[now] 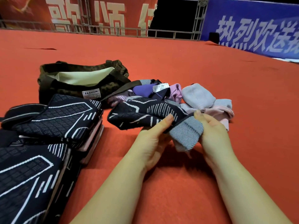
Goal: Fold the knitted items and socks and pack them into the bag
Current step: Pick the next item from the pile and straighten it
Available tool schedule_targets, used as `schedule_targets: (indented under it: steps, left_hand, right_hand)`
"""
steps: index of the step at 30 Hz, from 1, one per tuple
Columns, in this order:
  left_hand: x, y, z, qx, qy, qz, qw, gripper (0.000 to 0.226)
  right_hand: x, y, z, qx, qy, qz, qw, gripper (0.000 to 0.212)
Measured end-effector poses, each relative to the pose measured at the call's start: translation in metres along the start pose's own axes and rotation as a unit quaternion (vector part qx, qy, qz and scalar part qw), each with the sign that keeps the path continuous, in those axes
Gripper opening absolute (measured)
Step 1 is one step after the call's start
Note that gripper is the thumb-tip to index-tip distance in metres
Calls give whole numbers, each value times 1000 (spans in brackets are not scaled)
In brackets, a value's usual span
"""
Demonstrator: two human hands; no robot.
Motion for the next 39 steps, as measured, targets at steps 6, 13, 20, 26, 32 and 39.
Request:
schedule_targets:
  steps: [6,13,20,26,32,39]
  left_hand:
    - [-6,22,-16,7,112,121,986,30]
    - [-13,20,-37,-52,221,158,961,25]
    - [-8,-1,-30,-179,201,55,962,59]
    - [-11,0,-22,-100,176,46,978,58]
    - [-15,13,-35,-44,239,96,965,14]
    - [-17,32,-40,-89,260,143,951,6]
  right_hand:
    - [-1,-12,-30,-166,127,-90,974,7]
    - [-36,-41,10,-297,130,-230,918,18]
    - [-28,-20,35,-364,39,-198,909,40]
    - [-28,-26,27,-347,73,-231,906,24]
    - [-12,-14,-1,-261,112,-165,944,21]
    - [0,12,-30,-64,179,-33,981,26]
Point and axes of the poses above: each hand's wrist, its own x-axis towards the middle knuckle, its own z-axis out of the palm, y = z × x, the point moved 10 cm from there along x, towards the middle knuckle, and after that the axes turned 11 degrees about -x, right-handed, at the moved point
